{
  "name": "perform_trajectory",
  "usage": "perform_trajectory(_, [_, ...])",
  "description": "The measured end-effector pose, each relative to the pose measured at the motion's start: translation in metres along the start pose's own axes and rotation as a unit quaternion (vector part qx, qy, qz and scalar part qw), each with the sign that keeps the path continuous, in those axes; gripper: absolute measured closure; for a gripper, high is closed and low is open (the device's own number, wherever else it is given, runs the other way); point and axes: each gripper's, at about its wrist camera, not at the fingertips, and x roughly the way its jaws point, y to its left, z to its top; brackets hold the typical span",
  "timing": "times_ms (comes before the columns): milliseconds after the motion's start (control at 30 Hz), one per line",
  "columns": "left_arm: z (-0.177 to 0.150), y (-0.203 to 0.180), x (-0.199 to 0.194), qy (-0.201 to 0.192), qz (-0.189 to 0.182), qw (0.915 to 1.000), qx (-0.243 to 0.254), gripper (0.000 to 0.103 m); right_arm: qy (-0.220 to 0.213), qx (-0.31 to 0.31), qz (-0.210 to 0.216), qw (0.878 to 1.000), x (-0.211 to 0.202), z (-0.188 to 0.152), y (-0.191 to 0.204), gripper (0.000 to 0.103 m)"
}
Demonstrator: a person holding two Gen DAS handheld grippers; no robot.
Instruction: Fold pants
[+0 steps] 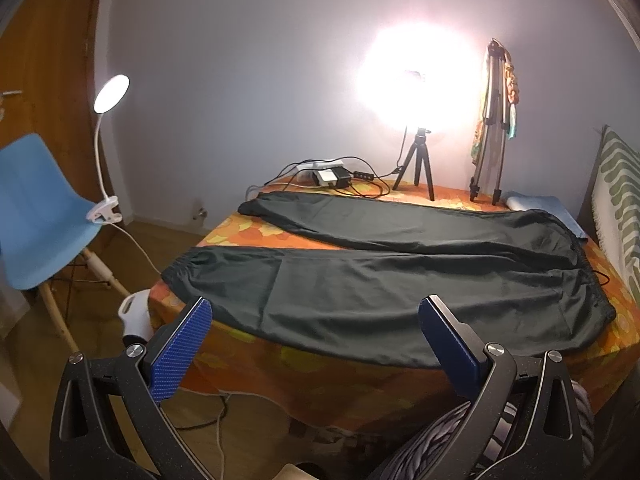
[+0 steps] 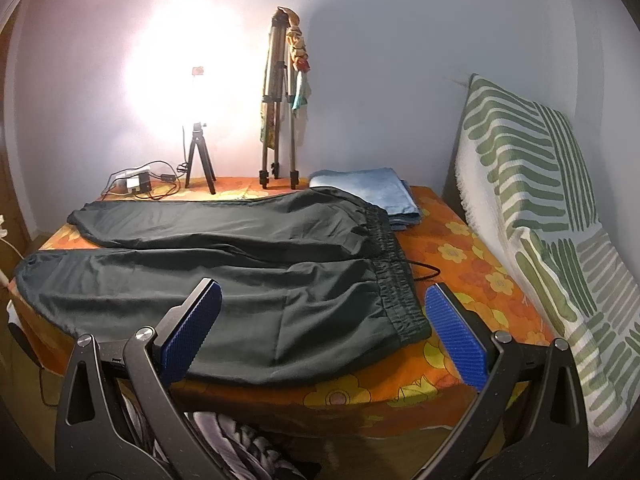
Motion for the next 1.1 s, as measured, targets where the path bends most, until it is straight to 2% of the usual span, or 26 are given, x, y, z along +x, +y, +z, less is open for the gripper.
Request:
perform_trajectory(133, [0.005,0.014,0.004,0.001,-0.009,0.9999,-0.012,0.001,-0.002,-0.004,0.018,1.0,0.005,0.01,-0.007,0.0])
perform_trajectory(300, [0.016,0.038,0.01,0.01,-0.016,0.9993,-0.032,0.016,-0.008,-0.009,0.042,0.999,0.009,0.027,-0.017,0.0])
perform_trajectory(367, [0.022,0.05,0.015,0.017,-0.019,0.9988,-0.041,0.019,-0.012,-0.014,0.051,0.999,0.01,0.037,-0.021,0.0])
perform_trajectory(433, [0.03,0.065,0.019,0.027,-0.018,0.9977,-0.059,0.022,-0.015,-0.02,0.061,0.998,0.01,0.046,-0.023,0.0])
perform_trajectory(533, [0.045,0.087,0.023,0.035,-0.02,0.9959,-0.081,0.027,-0.018,-0.034,0.079,0.996,0.01,0.062,-0.025,0.007])
perform_trajectory(733, [0.081,0.122,0.033,0.035,-0.006,0.9953,-0.09,0.03,-0.017,-0.061,0.119,0.991,0.015,0.098,-0.019,0.009])
perform_trajectory(900, [0.094,0.14,0.058,0.049,-0.003,0.9948,-0.089,0.038,-0.007,-0.106,0.167,0.98,0.021,0.11,0.013,0.015])
perform_trajectory(1033, [0.088,0.152,0.088,0.073,-0.01,0.992,-0.103,0.047,0.024,-0.154,0.223,0.962,0.029,0.103,0.058,0.02])
perform_trajectory(1100, [0.081,0.158,0.104,0.087,-0.011,0.9903,-0.108,0.052,0.043,-0.185,0.246,0.951,0.033,0.095,0.085,0.028])
